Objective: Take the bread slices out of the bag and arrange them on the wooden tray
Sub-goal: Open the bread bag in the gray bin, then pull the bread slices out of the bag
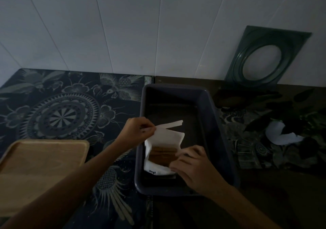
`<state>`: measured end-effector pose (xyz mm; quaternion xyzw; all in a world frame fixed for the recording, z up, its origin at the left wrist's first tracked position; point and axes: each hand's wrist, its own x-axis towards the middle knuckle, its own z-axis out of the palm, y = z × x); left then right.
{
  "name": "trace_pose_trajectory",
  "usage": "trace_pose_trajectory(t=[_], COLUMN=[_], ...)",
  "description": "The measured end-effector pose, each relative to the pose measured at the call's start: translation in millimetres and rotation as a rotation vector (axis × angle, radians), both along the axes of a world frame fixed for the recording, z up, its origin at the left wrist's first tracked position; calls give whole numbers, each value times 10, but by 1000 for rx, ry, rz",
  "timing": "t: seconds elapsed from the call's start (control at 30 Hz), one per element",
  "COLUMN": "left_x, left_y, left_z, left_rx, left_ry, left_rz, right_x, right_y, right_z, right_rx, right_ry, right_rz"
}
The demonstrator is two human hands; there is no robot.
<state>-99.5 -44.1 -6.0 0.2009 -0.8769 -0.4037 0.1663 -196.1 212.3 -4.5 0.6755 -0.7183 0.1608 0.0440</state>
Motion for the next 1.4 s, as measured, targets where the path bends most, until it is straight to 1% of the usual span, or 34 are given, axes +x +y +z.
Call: trace_pose_trajectory(t=[0.2,0.37,0.5,0.6,0.7,0.77,0.87,0.93,0.97,1.03,1.1,1.2,1.4], left_x=[25,2,32,49,55,61,73,82,86,99,116,135,127], left_y=[-50,3,75,130,169,175,168,163,161,157,148,149,133], left_z=[-41,-54,-26,-12,-13,-13,-7,-10,-14,-22,-35,-68,-144], left_rx=[-111,-136,-138,-147,-133,-129,-114,-89,-65,5,71,127,197], left_ry=[73,101,148,167,180,193,204,207,211,213,203,197,194], left_rz=[69,70,-15,-79,-106,-114,-109,-91,-81,-56,-26,-9,-3], right_x=[47,68,93,104,129,144,178,230,255,315,369,413,462], right_y=[168,209,91,-144,-477,-697,-986,-1112,-1145,-1177,-1114,-998,-987], right_z=[59,137,252,407,475,465,338,206,119,-61,-202,-376,-500], right_rx=[124,213,209,228,351,508,711,883,932,952,945,871,738], right_ry=[18,23,28,-12,-121,-190,-185,-182,-179,-141,-64,5,9], right_rz=[40,-17,-138,-171,-184,-230,-270,-284,-288,-298,-323,-370,-435])
